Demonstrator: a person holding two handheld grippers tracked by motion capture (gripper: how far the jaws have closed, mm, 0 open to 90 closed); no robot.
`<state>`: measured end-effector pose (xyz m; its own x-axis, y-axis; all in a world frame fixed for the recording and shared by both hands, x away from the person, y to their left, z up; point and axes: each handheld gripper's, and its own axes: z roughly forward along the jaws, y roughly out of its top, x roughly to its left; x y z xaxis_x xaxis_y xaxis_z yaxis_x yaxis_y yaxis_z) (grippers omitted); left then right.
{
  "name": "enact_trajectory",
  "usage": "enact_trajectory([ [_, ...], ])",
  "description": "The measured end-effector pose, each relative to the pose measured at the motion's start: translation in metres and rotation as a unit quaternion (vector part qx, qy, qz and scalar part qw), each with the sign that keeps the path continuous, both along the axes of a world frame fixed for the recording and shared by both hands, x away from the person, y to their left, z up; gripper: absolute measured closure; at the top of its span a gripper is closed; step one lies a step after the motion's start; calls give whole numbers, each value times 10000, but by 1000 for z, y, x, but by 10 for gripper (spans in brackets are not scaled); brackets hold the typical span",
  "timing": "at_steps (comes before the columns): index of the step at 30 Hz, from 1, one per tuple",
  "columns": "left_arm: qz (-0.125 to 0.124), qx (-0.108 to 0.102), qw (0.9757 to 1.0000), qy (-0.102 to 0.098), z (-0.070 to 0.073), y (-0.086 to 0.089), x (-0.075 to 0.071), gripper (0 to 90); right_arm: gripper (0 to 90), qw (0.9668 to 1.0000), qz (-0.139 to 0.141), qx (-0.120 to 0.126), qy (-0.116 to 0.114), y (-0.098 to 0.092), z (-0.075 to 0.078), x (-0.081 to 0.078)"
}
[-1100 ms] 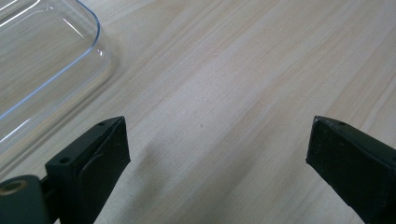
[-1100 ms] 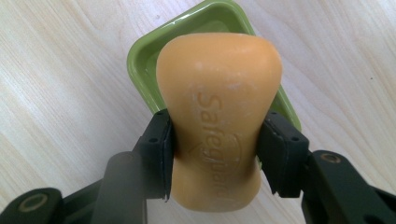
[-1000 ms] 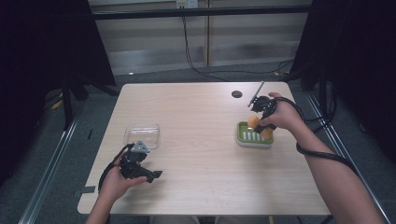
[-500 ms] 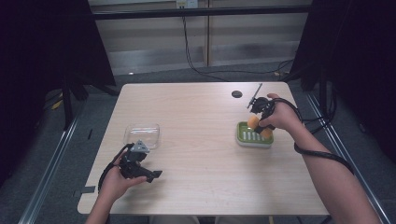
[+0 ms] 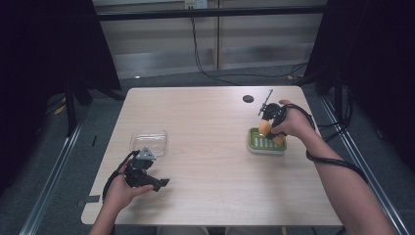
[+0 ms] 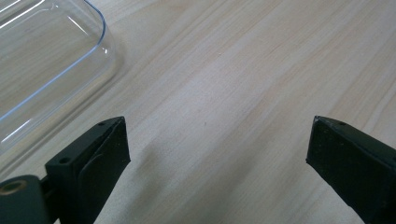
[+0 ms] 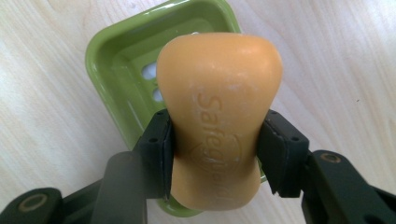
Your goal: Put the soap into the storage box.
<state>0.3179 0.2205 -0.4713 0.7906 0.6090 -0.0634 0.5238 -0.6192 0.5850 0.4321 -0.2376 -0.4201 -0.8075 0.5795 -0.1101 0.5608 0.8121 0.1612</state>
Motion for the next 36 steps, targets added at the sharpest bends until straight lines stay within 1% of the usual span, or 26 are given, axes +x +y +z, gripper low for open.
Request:
enact_trajectory([
  [1,2,29,10000,6,1,0,0,55,505,10000,17,-6,22,0,-1,0],
  [3,2,21,10000,6,1,0,0,55,505,10000,20,-4,29,0,-1,0],
  [4,16,14,10000,9,1,0,0,55,505,10000,82,-24,18,1,-3,1],
  [6,7,19,10000,0,1,0,0,55,505,9999,101,-20,1,1,-4,1],
  [7,-2,13,10000,-4,1,0,0,55,505,9999,112,-29,8,1,-5,1],
  [8,52,-38,10000,6,0,0,-1,55,504,9999,106,-48,4,1,-6,2],
  [9,54,-33,10000,3,0,0,-1,55,505,9999,129,-56,1,1,-7,2],
  [11,6,21,10000,-6,1,1,0,54,505,9999,118,-40,-8,0,-9,3],
  [12,36,6,10000,-40,0,1,0,55,504,9999,118,-62,0,0,-10,3],
  [14,25,-9,10000,-46,0,1,0,54,504,9999,155,-67,-5,0,-11,3],
  [17,36,4,10000,-36,1,1,0,55,504,9999,118,-62,11,0,-13,3],
  [18,18,17,10000,-8,2,1,0,55,504,9999,137,-93,2,0,-13,4],
  [20,38,-5,10000,8,1,1,0,55,504,9998,162,-77,-19,0,-15,4],
  [23,50,-3,10000,-47,1,1,-1,55,503,9998,185,-88,-7,1,-16,4],
  [24,57,39,9999,-83,1,2,-1,55,503,9998,160,-90,8,1,-17,4],
  [25,92,-38,9999,-61,0,2,-1,55,503,9998,204,-83,-22,1,-18,5],
  [26,92,-38,9999,-61,0,2,-1,55,503,9998,204,-83,-22,1,-18,5],
  [27,152,-71,9999,-21,0,1,-2,55,503,9998,201,-83,-38,1,-19,5],
  [28,92,-1,10000,-38,1,2,-2,55,503,9997,226,-94,-44,1,-19,5],
  [31,94,-12,9999,-43,1,3,-2,55,502,9996,247,-100,30,3,-22,6],
  [32,94,-49,9999,-53,1,3,-2,55,502,9997,219,-116,45,3,-22,5],
  [36,87,-34,9999,-54,1,3,-1,55,502,9997,234,-92,33,4,-25,6],
])
